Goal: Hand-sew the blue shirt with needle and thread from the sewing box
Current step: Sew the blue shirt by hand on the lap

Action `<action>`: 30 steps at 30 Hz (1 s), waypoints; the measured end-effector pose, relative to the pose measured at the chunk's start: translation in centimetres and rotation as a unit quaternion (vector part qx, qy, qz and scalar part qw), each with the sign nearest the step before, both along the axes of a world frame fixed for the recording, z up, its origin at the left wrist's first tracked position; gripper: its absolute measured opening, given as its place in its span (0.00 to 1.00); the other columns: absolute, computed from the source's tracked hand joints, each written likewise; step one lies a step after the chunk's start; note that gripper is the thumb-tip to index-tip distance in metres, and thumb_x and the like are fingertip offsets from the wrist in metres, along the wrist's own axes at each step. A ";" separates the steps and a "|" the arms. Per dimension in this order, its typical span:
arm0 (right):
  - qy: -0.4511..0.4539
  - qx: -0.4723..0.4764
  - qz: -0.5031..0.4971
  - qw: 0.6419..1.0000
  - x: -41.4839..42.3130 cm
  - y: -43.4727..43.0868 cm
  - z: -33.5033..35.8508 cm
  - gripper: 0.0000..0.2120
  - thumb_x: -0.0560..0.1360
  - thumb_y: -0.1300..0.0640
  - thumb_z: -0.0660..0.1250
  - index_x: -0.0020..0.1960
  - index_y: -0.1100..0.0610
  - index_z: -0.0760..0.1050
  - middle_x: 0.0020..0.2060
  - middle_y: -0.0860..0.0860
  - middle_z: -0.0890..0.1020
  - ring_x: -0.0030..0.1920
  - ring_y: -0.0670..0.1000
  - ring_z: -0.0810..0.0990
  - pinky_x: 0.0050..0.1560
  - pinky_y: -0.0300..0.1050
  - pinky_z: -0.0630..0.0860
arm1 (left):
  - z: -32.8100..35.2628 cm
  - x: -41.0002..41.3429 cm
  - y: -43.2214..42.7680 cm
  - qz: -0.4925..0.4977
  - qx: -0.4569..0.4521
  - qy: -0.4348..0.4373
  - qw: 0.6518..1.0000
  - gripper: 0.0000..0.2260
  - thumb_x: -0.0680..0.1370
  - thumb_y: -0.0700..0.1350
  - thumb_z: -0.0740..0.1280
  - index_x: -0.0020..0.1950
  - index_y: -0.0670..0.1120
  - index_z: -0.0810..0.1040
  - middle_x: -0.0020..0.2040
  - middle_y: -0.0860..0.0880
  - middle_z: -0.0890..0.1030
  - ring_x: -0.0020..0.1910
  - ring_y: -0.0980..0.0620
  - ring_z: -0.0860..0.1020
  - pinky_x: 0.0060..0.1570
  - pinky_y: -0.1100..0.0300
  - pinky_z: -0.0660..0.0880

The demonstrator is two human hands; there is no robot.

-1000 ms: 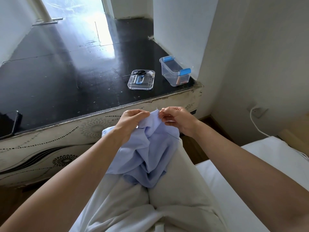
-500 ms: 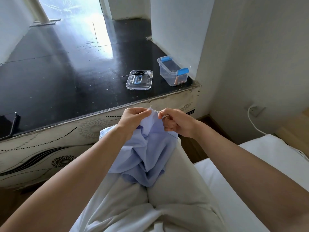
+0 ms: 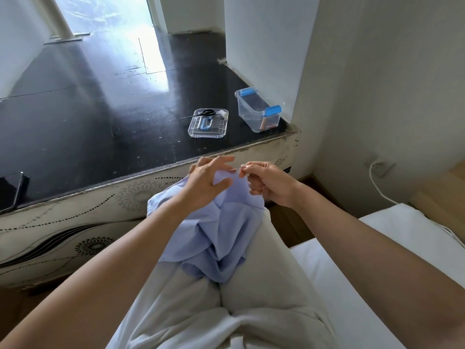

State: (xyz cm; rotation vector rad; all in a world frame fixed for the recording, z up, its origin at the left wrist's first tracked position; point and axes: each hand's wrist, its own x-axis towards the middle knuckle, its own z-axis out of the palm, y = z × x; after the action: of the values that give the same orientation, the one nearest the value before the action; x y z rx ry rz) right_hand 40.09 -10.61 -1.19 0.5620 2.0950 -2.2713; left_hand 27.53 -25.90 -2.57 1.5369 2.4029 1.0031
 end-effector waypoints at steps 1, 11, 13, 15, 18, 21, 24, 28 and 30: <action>0.004 0.002 -0.002 1.000 0.1 0.1 0.0 0.14 0.83 0.57 0.57 0.43 0.58 0.76 0.24 0.48 0.65 0.26 0.45 0.62 0.29 0.36 0.65 | -0.2 0.0 0.1 0.007 -0.002 0.001 1.000 0.13 0.76 0.51 0.66 0.60 0.54 0.79 0.46 0.65 0.81 0.58 0.50 0.74 0.63 0.48 0.64; 0.013 -0.012 -0.193 0.981 0.8 1.4 -0.6 0.13 0.82 0.56 0.60 0.41 0.57 0.77 0.23 0.48 0.67 0.27 0.46 0.64 0.34 0.40 0.67 | -1.6 -2.8 -2.1 0.298 -0.036 -0.086 0.950 0.12 0.78 0.42 0.62 0.39 0.53 0.81 0.40 0.49 0.84 0.46 0.45 0.80 0.47 0.55 0.73; 0.014 -0.006 -0.206 0.979 0.8 1.4 -0.7 0.13 0.81 0.56 0.61 0.40 0.57 0.77 0.22 0.48 0.67 0.27 0.46 0.65 0.35 0.41 0.67 | -1.7 -3.1 -2.5 0.324 -0.045 -0.111 0.939 0.12 0.78 0.42 0.62 0.38 0.53 0.81 0.41 0.50 0.84 0.46 0.46 0.80 0.45 0.56 0.73; 0.023 -0.010 -0.230 0.973 0.8 1.4 -0.7 0.13 0.81 0.55 0.62 0.40 0.57 0.77 0.22 0.47 0.67 0.27 0.46 0.64 0.35 0.41 0.66 | -1.6 -3.2 -2.9 0.339 -0.063 -0.121 0.931 0.12 0.78 0.43 0.62 0.39 0.53 0.81 0.42 0.50 0.84 0.46 0.47 0.80 0.44 0.57 0.71; 0.029 -0.012 -0.290 0.956 0.9 1.8 -0.5 0.13 0.81 0.54 0.63 0.39 0.55 0.76 0.22 0.46 0.67 0.27 0.45 0.65 0.36 0.39 0.68 | -2.0 -3.6 -3.6 0.351 -0.062 -0.141 0.924 0.12 0.78 0.42 0.61 0.39 0.53 0.81 0.42 0.50 0.84 0.48 0.46 0.80 0.45 0.57 0.72; 0.027 -0.016 -0.308 0.951 1.2 2.1 -0.4 0.13 0.81 0.53 0.63 0.39 0.55 0.76 0.23 0.47 0.68 0.28 0.45 0.66 0.39 0.40 0.70 | -2.2 -4.0 -3.9 0.345 -0.055 -0.169 0.922 0.12 0.78 0.44 0.62 0.38 0.53 0.82 0.43 0.50 0.85 0.51 0.45 0.80 0.49 0.55 0.74; 0.019 -0.019 -0.279 0.960 1.4 1.9 -0.2 0.13 0.81 0.54 0.62 0.39 0.55 0.76 0.24 0.48 0.68 0.28 0.46 0.66 0.38 0.40 0.70 | -2.0 -3.7 -3.2 0.320 -0.048 -0.115 0.939 0.09 0.77 0.43 0.64 0.51 0.51 0.83 0.55 0.44 0.83 0.60 0.41 0.75 0.62 0.52 0.69; 0.025 -0.004 -0.213 0.977 1.1 1.6 -0.3 0.13 0.81 0.54 0.62 0.39 0.56 0.76 0.24 0.48 0.67 0.27 0.46 0.64 0.36 0.41 0.68 | -0.4 -2.2 -1.6 0.193 0.057 -0.013 0.979 0.19 0.76 0.35 0.65 0.66 0.45 0.76 0.66 0.45 0.76 0.67 0.42 0.70 0.66 0.52 0.65; 0.028 0.008 -0.176 0.984 0.9 1.5 -0.3 0.13 0.81 0.55 0.62 0.39 0.56 0.77 0.24 0.49 0.66 0.28 0.47 0.63 0.36 0.42 0.67 | 0.6 -1.3 -0.5 0.091 0.108 -0.022 0.990 0.19 0.76 0.35 0.63 0.66 0.45 0.77 0.63 0.50 0.77 0.64 0.47 0.73 0.65 0.55 0.68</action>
State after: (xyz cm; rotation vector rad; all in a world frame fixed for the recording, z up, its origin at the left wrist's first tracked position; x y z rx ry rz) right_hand 40.96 -9.13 -1.46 0.9513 2.1914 -2.4707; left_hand 26.27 -26.42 -1.94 1.3562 2.5106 1.3579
